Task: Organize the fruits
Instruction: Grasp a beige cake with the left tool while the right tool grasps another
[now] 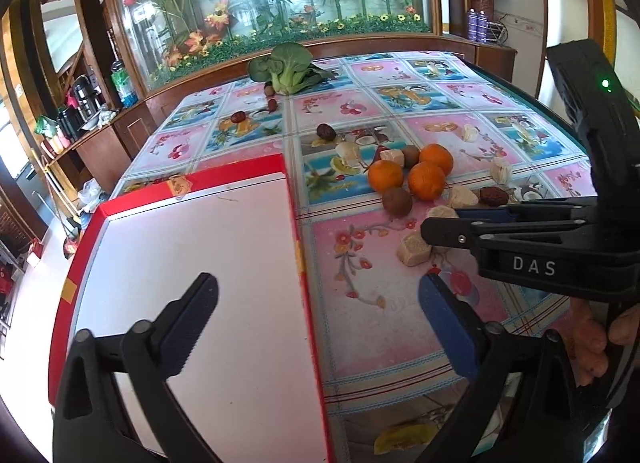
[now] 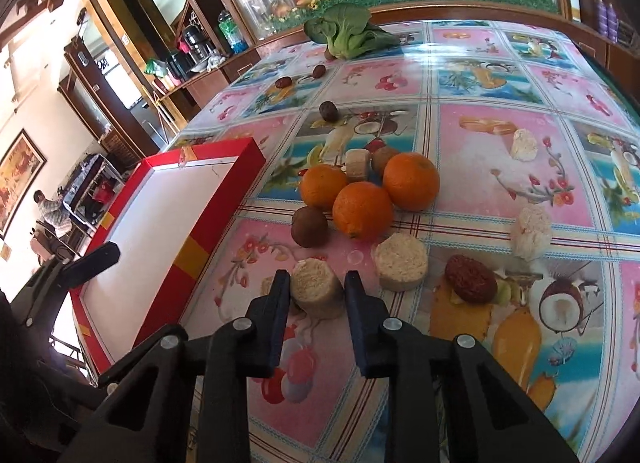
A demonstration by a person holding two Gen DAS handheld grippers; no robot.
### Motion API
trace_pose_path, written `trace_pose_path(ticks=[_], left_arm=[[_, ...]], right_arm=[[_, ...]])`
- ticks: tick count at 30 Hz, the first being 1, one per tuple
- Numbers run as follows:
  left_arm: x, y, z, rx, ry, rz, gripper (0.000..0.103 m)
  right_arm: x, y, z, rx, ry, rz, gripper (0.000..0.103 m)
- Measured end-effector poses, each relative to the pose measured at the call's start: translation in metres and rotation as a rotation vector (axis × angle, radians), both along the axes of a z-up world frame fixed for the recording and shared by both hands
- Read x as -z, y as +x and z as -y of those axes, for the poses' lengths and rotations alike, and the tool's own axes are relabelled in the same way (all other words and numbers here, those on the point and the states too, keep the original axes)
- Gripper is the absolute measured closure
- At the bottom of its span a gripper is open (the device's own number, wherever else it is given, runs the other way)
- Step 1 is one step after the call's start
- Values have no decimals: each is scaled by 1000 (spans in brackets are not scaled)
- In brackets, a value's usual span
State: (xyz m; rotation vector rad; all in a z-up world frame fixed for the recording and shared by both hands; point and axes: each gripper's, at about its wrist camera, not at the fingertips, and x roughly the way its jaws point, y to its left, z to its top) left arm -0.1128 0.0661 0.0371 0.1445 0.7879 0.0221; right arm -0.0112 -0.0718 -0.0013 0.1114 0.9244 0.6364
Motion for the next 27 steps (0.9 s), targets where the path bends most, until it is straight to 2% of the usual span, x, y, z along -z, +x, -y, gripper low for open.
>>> trace_pose_path(ticks=[10, 12, 14, 15, 19, 20, 24, 27], left_arm=[[3, 19, 30, 109, -7, -64, 23], [6, 29, 37, 123, -4, -96, 32], [11, 35, 40, 135, -20, -123, 36], [13, 39, 41, 130, -24, -140, 41], [21, 47, 45, 143, -33, -172, 47], [25, 50, 46, 136, -30, -186, 54], [29, 55, 42, 136, -78, -196, 58], [29, 56, 41, 146, -110, -200, 69]], right_arm=[[2, 11, 31, 97, 63, -42, 77], [3, 13, 37, 111, 87, -61, 77], [3, 13, 40, 122, 96, -68, 77], [4, 13, 41, 125, 96, -68, 77], [2, 10, 40, 126, 95, -68, 77], [2, 10, 40, 126, 94, -67, 77], [1, 10, 39, 124, 90, -64, 77], [0, 9, 39, 117, 87, -59, 77]])
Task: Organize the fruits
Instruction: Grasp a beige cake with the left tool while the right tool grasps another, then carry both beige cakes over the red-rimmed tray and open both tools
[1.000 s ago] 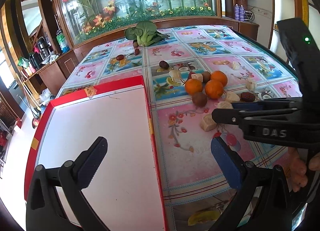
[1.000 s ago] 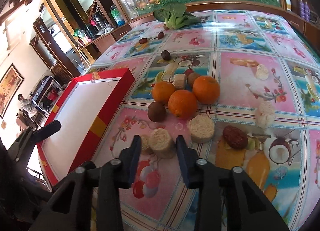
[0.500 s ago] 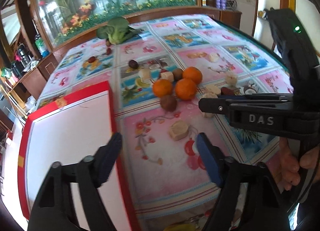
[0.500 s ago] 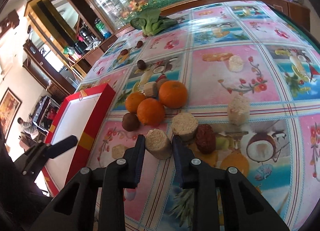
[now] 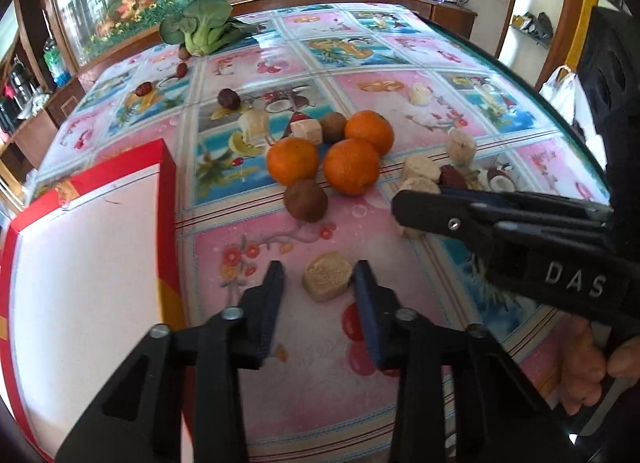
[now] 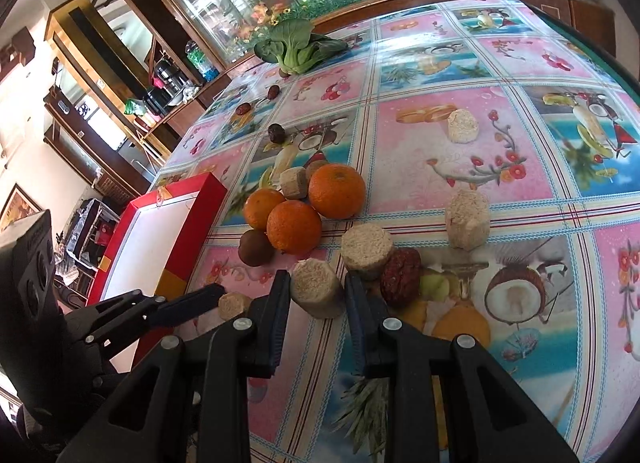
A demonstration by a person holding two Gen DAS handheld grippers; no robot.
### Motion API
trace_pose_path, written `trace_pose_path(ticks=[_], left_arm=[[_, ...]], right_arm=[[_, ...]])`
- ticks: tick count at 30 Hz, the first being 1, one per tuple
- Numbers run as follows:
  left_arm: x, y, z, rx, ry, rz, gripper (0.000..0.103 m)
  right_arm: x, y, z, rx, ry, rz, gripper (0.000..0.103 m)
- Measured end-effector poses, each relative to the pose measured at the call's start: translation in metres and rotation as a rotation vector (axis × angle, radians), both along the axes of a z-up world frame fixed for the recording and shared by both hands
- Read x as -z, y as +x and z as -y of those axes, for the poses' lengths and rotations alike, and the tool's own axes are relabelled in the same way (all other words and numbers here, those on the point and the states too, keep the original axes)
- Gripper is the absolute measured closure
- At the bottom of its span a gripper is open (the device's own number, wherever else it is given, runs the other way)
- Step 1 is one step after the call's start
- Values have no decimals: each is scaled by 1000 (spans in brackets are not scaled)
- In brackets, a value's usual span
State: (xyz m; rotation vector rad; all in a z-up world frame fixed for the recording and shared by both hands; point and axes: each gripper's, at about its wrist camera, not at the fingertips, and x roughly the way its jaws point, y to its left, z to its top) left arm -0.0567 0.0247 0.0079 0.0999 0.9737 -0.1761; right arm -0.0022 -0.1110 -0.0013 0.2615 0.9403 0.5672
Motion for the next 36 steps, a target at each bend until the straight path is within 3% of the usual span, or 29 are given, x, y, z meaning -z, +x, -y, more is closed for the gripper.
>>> trace_pose_path(ticks=[2, 6, 13, 20, 23, 26, 30, 36], left_arm=[[0, -2, 1, 2, -6, 7, 76], [-2, -2, -1, -5, -23, 9, 76], [-24, -25, -16, -48, -58, 81, 76], [-53, -67, -70, -187, -33, 186, 75], [-56, -82, -98, -266, 26, 221, 75], [-52, -97, -126, -345, 84, 236, 75], [-42, -109, -154, -409, 84, 223, 75], [-34, -119, -177, -451, 81, 222, 75]], right_arm=[[1, 1, -2, -9, -3, 5, 77], [-2, -3, -8, -36, -1, 30, 77], [-17, -17, -18, -85, 12, 162, 77], [-26, -29, -38, -152, 32, 224, 77], [-28, -36, -54, -181, 104, 197, 77], [-27, -47, -84, -246, 87, 188, 77], [-30, -62, -125, -332, 85, 184, 77], [-25, -69, -163, -360, 7, 158, 77]])
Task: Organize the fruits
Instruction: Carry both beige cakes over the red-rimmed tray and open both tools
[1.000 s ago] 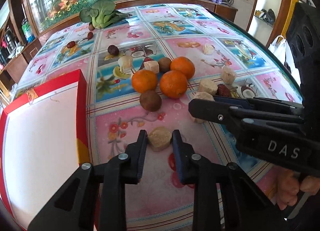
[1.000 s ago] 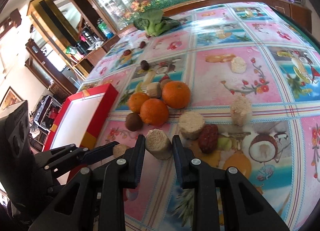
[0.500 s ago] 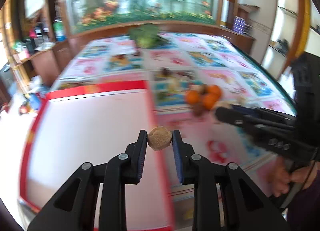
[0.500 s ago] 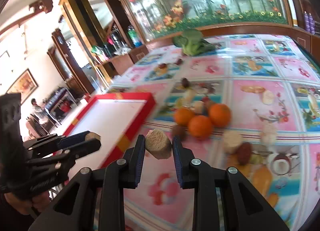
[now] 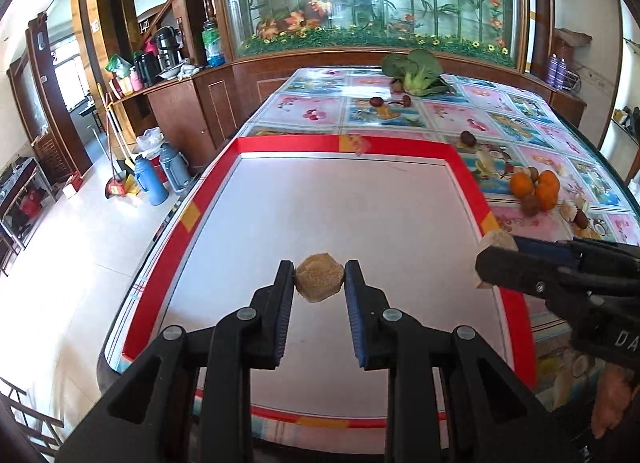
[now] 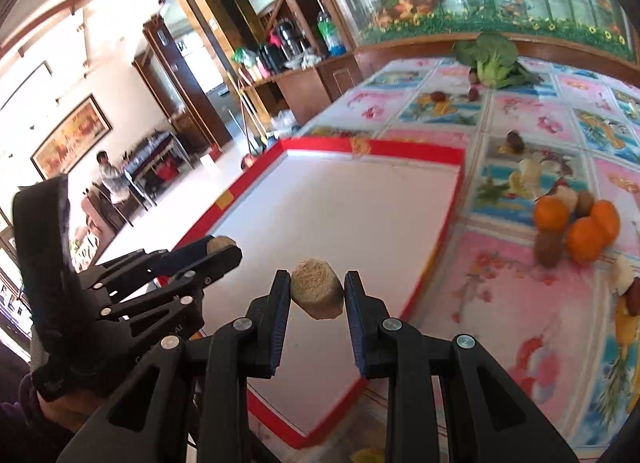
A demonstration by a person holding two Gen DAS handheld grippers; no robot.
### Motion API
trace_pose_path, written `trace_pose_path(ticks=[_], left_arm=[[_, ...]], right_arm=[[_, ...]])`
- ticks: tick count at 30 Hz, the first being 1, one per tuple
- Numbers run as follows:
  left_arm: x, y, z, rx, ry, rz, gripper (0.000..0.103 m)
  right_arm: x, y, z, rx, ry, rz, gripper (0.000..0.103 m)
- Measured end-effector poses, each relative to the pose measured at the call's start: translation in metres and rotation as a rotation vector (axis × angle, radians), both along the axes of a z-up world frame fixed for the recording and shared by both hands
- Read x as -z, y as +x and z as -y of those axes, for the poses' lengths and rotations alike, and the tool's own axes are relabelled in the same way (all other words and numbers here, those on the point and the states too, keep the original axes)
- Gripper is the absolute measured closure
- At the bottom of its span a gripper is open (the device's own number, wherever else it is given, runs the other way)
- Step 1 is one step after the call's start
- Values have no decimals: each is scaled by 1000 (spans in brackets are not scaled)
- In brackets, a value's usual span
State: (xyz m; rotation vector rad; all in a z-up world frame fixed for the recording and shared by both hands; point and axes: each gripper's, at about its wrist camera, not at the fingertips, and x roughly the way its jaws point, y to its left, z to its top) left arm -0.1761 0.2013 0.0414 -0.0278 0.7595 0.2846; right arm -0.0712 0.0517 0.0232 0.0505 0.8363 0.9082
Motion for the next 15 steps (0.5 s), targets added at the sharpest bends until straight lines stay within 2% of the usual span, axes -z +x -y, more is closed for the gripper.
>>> trace_pose_path(ticks=[6, 13, 15], left_arm=[[7, -6, -8, -19, -6, -14, 75], [18, -9, -15, -59, 6, -55, 75], [19, -10, -14, -69, 18, -61, 69]], right_arm=[[17, -5, -29, -12, -95, -36, 77], [20, -12, -38, -31, -139, -32, 76], [19, -12, -34, -29, -130, -34, 76]])
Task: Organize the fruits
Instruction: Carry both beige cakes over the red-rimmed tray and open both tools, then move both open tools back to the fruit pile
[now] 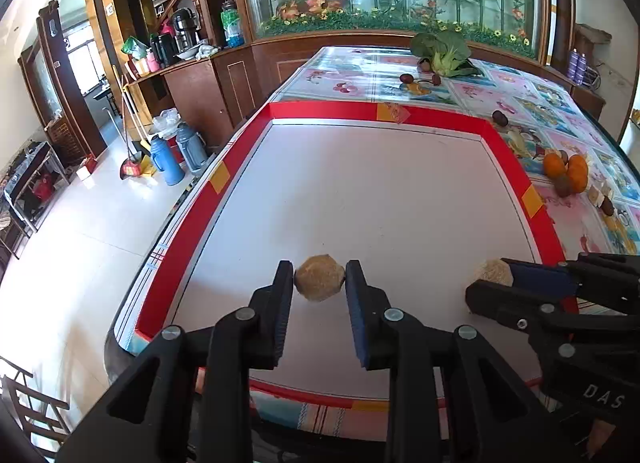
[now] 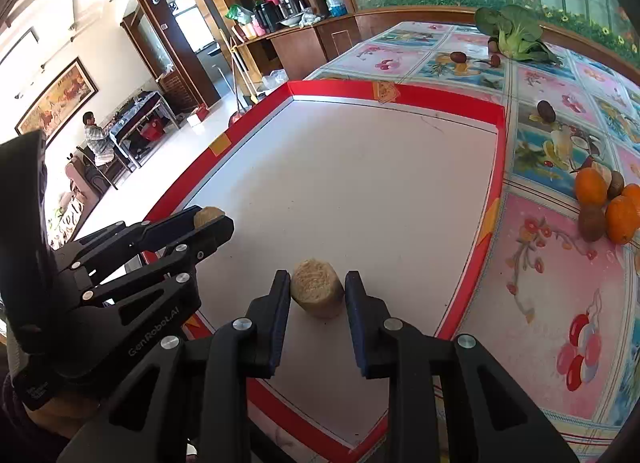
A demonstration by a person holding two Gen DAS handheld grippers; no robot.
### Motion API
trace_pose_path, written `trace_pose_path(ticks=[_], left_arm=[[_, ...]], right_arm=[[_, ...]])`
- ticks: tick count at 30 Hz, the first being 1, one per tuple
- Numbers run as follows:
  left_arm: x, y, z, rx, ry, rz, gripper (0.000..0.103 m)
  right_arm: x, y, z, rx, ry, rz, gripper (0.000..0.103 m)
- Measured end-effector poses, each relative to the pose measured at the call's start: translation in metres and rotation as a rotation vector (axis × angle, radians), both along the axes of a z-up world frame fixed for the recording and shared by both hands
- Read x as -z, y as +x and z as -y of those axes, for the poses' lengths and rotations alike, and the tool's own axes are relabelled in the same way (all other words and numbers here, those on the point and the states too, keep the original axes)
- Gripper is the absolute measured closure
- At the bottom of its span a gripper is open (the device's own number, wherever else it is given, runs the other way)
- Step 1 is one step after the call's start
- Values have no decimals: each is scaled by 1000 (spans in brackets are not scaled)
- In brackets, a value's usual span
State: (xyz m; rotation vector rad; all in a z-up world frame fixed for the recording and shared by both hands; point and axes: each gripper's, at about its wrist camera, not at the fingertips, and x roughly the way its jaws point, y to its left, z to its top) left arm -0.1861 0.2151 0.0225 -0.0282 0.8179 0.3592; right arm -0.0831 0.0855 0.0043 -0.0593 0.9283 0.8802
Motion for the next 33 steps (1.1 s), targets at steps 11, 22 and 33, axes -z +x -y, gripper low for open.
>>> trace_pose_path(ticks=[11, 22, 33], left_arm=[[-14, 1, 20, 6, 100, 40, 41], [-23, 9, 55, 57, 163, 45, 35], [-27, 24, 100, 145, 193, 45, 32]], right_arm=[[-18, 0, 46, 76, 102, 57, 70], [-29, 10, 101, 190, 168, 77, 67], [-36, 18, 148, 270, 192, 93, 67]])
